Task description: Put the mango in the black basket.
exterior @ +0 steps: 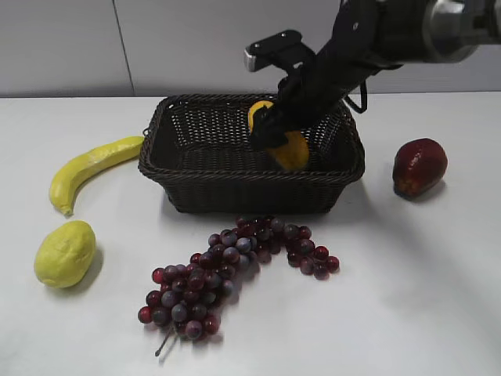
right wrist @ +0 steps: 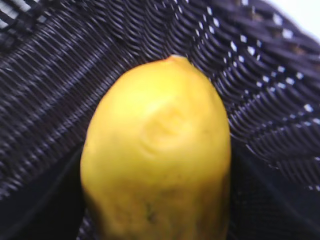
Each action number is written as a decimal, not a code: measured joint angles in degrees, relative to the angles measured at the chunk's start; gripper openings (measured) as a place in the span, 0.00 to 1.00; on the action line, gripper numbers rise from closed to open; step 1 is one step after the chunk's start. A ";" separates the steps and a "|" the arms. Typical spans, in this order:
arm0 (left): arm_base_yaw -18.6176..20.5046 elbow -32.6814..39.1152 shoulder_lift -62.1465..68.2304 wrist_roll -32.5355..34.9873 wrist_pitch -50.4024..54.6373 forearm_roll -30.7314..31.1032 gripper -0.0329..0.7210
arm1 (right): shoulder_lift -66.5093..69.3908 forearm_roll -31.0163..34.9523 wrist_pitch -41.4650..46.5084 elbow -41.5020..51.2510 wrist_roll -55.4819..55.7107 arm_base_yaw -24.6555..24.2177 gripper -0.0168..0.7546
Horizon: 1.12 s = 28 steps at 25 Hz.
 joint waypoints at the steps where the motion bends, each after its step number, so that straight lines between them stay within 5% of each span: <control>1: 0.00 0.00 0.00 0.00 0.00 0.00 0.78 | 0.91 -0.08 -0.29 0.00 -0.04 0.00 0.78; 8: 0.00 0.00 0.00 0.00 0.00 0.00 0.78 | 3.03 -0.81 -0.46 -0.99 -0.04 0.00 0.88; 17: 0.00 0.00 0.00 0.00 0.00 0.00 0.78 | -9.42 -5.22 15.20 -12.31 2.61 -0.10 0.85; 28: 0.00 0.00 0.00 0.00 0.00 0.00 0.78 | -29.36 -31.45 39.39 -12.56 29.83 -0.15 0.79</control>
